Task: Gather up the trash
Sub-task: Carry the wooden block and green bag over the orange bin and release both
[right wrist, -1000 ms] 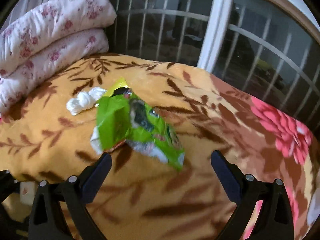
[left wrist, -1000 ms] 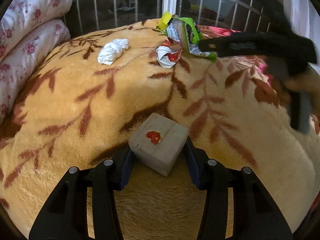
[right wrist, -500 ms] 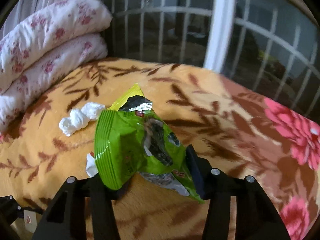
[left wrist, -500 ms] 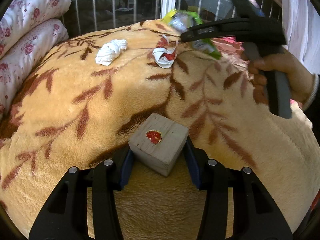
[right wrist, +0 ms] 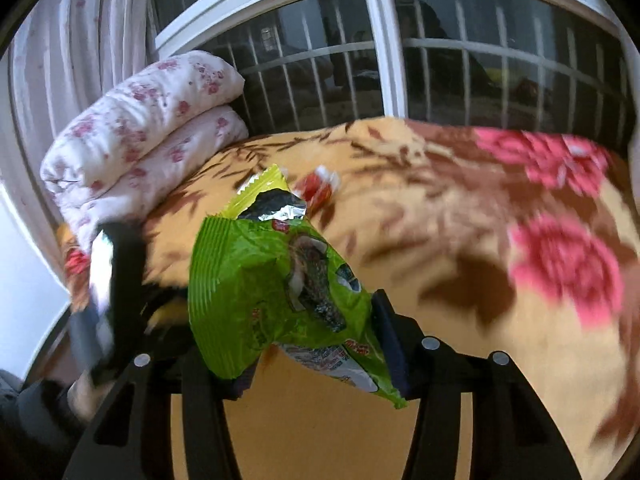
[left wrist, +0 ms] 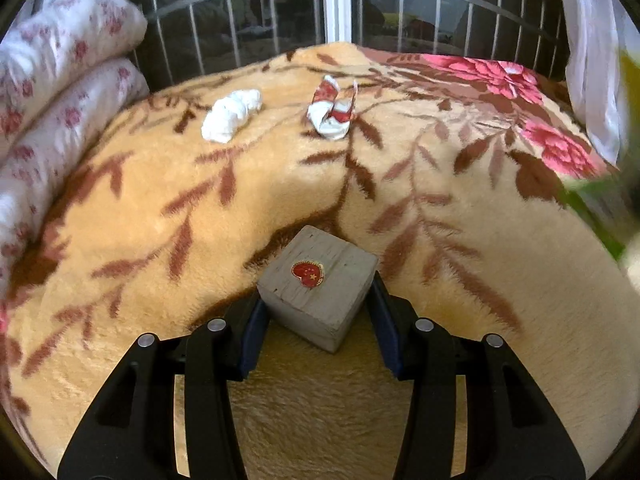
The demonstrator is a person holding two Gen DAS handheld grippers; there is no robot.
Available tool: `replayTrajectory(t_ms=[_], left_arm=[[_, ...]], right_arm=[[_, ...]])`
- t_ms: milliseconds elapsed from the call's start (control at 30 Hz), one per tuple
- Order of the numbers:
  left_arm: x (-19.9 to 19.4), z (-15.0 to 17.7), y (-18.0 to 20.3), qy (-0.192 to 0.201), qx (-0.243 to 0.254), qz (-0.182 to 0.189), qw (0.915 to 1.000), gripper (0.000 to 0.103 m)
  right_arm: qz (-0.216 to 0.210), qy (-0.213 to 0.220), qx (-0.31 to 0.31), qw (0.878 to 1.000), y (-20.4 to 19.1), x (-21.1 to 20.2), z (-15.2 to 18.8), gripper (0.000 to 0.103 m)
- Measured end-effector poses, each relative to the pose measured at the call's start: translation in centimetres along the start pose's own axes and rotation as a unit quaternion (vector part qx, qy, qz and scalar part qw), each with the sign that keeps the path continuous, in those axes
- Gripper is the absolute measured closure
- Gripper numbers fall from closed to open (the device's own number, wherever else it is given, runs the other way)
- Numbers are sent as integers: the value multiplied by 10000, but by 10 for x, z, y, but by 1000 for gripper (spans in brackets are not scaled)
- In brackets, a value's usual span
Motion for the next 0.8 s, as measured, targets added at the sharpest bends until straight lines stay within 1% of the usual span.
replayTrajectory(t_ms=[100,133,233,300,367,400,533,633,700,800], left_arm=[[-20,0,4,403,117,-88,9991,57],[-26,0,4,473,129,-118,9987,57],[-47,3,4,512,1,-45,9987,57],[-64,8,7,532,-27,6,9986,57],[-84,16,12,598,70,-49,9982,57],[-93,21,14,614,86,-19,9981,57],[-134,49,27,672,116,232,9974,57],[-153,72,37,626,229,314,9973,57],[-159,87,45,492,277,421,9975,57],[-167,114,58,284,505,565,9967,57]], right_arm=[[171,114,-16,9998,-10,-34,34,52],[170,149,22,9997,-14,-48,49,52],[70,253,196,9995,-22,-81,80,51],[45,298,144,9994,-29,-103,101,51],[0,241,104,9997,-33,-115,115,51],[-10,196,66,9998,-35,-122,125,51],[-133,59,30,9999,-37,-139,150,51],[-234,-13,145,9996,-38,-150,164,51],[-301,-83,232,9992,-37,-154,172,51],[-460,-283,405,9977,-37,-157,187,51]])
Point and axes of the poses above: each gripper's, at about its wrist camera, not at the fingertips, and x roughly the way its jaws point, y to its right, z to its underside, the point moved 2 cm from there along x, roughly the way its jaws point, and after that the axes turned 7 degrees about y, right-handed, at the moved point
